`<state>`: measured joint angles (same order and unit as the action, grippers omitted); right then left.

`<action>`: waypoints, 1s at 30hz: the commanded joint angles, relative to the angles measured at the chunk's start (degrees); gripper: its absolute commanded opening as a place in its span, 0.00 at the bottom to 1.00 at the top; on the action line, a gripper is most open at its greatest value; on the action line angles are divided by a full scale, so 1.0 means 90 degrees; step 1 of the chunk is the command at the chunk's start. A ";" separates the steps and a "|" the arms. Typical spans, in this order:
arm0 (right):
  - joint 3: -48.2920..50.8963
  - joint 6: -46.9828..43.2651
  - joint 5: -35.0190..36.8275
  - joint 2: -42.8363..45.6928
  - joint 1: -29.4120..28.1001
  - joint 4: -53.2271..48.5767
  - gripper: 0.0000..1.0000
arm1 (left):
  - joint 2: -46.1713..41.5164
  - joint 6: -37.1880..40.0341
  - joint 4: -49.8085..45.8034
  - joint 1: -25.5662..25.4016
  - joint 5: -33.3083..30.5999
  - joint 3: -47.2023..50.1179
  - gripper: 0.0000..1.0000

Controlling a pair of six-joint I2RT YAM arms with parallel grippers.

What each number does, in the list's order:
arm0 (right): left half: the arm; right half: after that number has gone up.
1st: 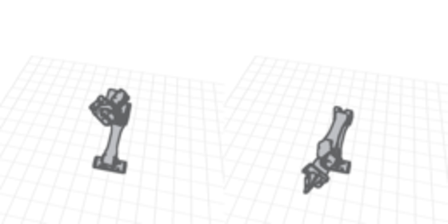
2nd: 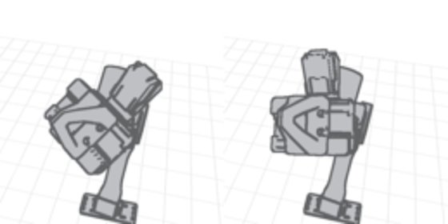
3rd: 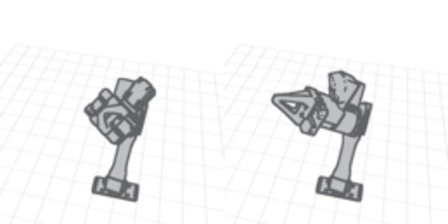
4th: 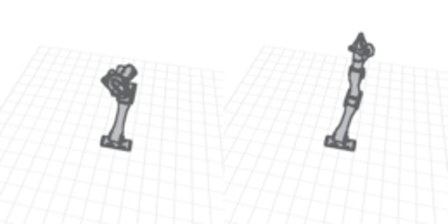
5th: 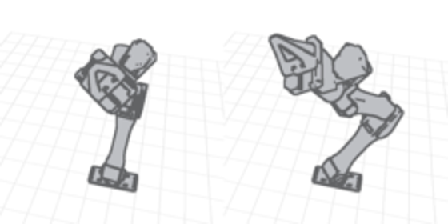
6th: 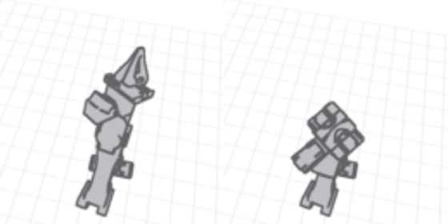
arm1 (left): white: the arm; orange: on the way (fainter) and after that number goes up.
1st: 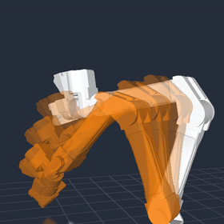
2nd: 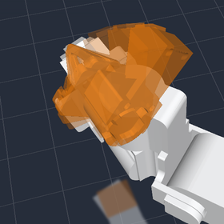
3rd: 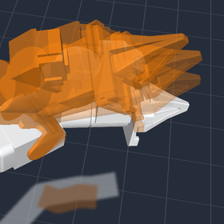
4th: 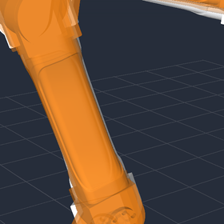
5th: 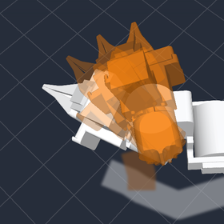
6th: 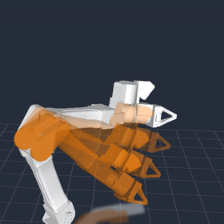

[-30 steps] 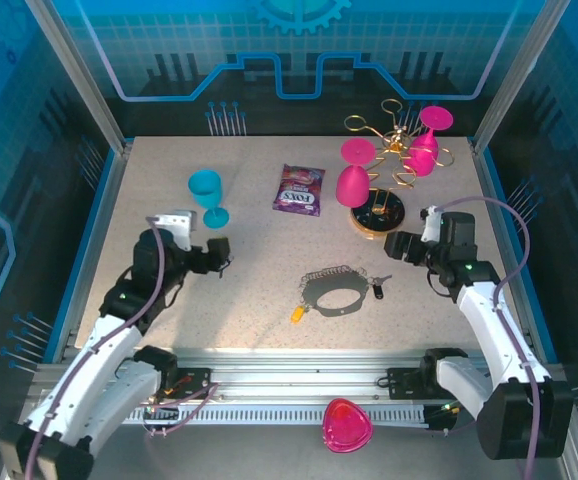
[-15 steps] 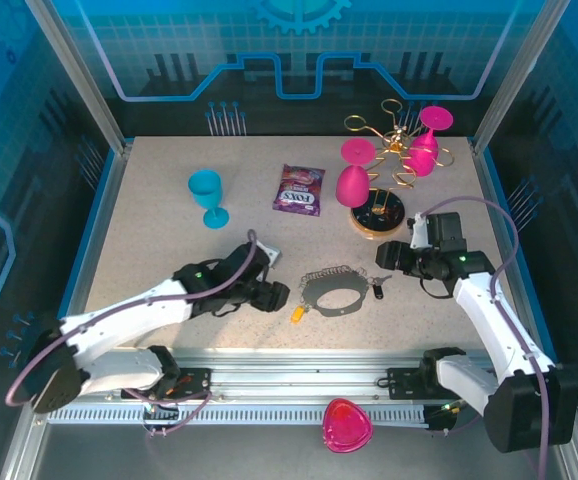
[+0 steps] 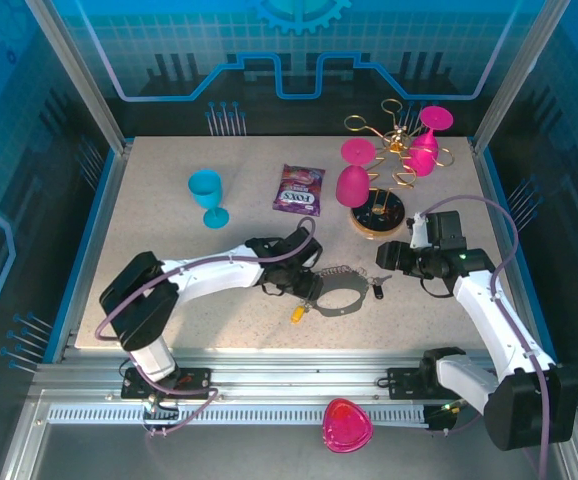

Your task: Put the keys on the keyring

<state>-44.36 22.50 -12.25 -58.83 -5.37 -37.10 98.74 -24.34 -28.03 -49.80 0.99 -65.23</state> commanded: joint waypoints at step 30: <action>-0.0022 0.0147 0.0082 0.0062 -0.0097 -0.0163 0.67 | 0.0859 -0.0430 -0.0782 -0.0035 0.0143 -0.0311 0.17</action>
<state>-44.36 23.16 -12.03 -58.83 -5.37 -37.10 105.47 -27.14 -33.41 -49.78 1.02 -67.42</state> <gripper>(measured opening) 0.667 0.176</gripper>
